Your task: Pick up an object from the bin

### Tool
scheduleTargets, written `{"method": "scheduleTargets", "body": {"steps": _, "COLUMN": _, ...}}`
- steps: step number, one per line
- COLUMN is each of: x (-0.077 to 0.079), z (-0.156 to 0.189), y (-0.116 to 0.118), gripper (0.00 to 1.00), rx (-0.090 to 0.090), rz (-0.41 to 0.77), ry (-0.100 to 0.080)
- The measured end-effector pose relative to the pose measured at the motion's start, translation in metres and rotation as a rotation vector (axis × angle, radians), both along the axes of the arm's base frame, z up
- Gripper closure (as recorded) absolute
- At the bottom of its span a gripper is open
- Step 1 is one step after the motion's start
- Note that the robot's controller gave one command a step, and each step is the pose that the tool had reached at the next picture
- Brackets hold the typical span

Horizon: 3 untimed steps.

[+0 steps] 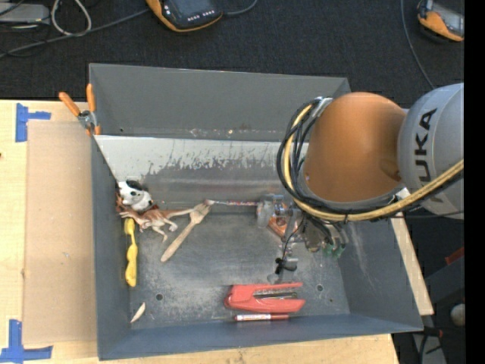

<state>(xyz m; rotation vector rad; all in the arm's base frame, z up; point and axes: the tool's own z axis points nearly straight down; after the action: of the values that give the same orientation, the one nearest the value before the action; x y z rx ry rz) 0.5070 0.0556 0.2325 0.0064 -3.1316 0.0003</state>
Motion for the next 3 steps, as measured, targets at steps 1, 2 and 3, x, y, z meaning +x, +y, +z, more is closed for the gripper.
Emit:
{"method": "scheduleTargets", "body": {"steps": 1, "x": 0.001, "z": 0.004, "y": 0.000, "gripper": 0.00, "rx": 0.001, "rz": -0.002, "ry": -0.008}}
{"method": "scheduleTargets", "body": {"steps": 2, "x": -0.018, "z": -0.048, "y": -0.021, "gripper": 0.00, "rx": 0.002, "rz": 0.071, "ry": -0.010}}
{"method": "scheduleTargets", "body": {"steps": 3, "x": -0.028, "z": -0.123, "y": -0.009, "gripper": 0.00, "rx": 0.003, "rz": 0.090, "ry": -0.019}}
